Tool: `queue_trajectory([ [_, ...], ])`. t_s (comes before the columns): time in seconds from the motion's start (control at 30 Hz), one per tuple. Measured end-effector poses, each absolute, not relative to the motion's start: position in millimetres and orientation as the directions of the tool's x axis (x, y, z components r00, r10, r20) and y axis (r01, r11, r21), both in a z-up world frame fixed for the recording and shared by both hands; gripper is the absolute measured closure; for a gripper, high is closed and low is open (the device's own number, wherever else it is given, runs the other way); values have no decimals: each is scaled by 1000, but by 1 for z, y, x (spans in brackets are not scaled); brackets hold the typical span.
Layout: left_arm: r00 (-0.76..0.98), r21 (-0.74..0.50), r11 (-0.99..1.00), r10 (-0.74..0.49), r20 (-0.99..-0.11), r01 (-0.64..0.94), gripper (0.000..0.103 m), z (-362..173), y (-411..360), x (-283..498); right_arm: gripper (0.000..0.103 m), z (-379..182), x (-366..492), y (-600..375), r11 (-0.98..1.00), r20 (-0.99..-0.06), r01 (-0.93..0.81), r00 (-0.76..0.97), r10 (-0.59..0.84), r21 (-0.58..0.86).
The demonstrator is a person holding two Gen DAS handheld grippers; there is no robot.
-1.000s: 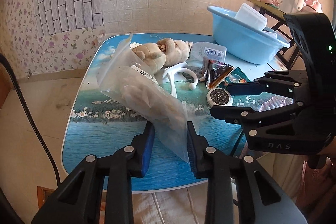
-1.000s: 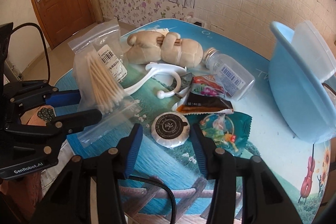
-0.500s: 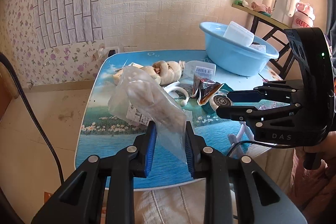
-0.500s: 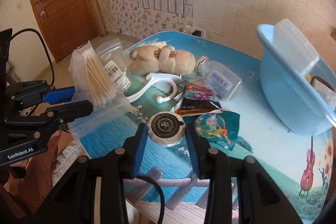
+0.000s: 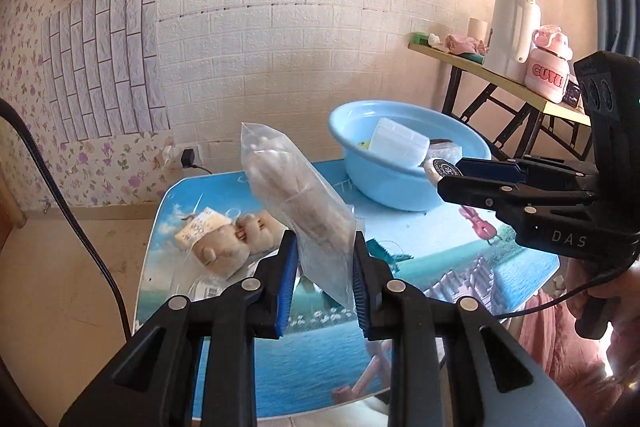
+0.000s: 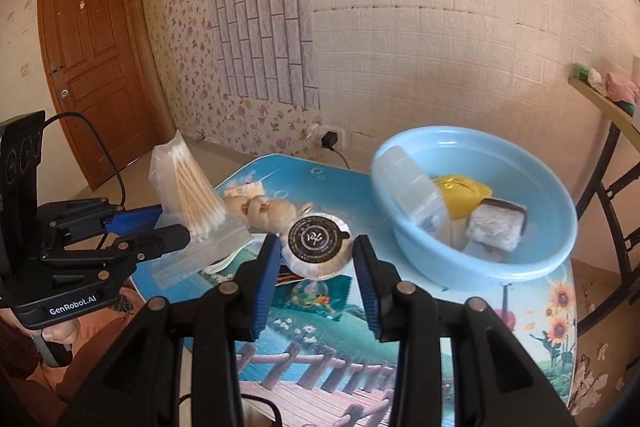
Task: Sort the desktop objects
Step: 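Carry the swab bag and round soap over the blue basin with both grippers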
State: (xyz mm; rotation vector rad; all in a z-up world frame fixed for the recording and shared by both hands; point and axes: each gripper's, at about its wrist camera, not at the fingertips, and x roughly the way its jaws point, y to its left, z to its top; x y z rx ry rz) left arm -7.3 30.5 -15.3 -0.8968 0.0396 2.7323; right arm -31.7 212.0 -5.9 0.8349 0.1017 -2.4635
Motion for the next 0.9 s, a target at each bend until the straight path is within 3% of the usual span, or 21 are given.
queue_trajectory([
  [0.3,-780,-16,-940,291,-554,-340,79,10,75,-38,66,-3,-53,264,-911,-559,391,-730,-392,128],
  [0.9,-769,41,-914,316,-555,-405,79,19,144,-109,66,-11,-104,301,-923,-542,353,-752,-376,150],
])
